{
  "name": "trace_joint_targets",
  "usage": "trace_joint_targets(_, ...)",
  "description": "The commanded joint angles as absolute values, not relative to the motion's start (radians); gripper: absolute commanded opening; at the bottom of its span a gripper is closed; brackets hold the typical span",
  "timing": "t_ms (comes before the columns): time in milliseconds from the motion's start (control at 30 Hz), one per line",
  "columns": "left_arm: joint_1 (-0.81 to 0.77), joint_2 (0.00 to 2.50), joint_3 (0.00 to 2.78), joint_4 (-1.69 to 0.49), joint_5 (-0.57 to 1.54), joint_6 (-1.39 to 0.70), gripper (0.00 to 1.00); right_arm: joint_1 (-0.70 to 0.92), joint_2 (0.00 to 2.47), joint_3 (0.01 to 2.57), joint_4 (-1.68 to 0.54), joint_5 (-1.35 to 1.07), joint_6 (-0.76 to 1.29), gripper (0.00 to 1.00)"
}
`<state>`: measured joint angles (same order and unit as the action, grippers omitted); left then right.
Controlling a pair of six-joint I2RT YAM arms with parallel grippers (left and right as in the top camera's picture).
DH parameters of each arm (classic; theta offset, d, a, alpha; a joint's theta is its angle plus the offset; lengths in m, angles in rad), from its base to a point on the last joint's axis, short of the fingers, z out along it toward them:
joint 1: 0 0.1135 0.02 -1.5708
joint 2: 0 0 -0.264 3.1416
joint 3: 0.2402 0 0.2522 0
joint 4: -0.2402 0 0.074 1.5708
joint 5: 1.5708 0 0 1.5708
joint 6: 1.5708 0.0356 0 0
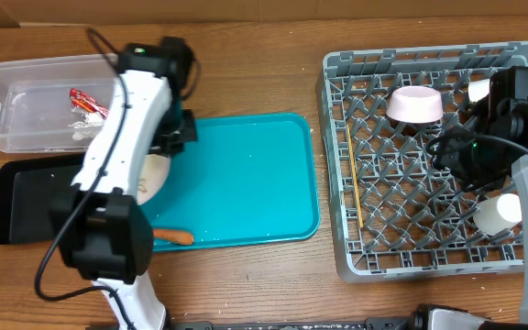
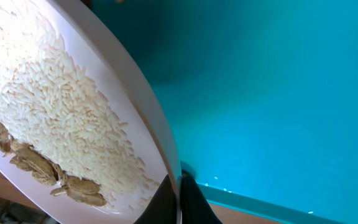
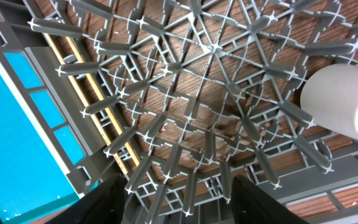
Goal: Sort waste into correct bins and load items into the dishwasher
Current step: 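Lift the plate left and tip the food onto the black tray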
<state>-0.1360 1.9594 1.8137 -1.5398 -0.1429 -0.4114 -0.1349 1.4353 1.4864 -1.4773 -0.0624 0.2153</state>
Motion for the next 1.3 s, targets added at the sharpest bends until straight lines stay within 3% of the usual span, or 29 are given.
trace_joint_targets(0,-0.075,1.929,1.837,-1.544,-0.107,-0.328,0.04,-0.130,1.434,1.492,-1.475,-0.054,0.208,0.57)
trace_joint_targets(700,0.378,1.929,1.836,-1.532,0.406,0.038,0.04,-0.130,1.434,1.492,-1.479,-0.043,0.205,0.57)
trace_joint_targets(1267,0.772,1.930,1.834,-1.627,0.991,0.369,0.04,-0.130,1.434,1.492,-1.476,-0.043,0.205,0.57)
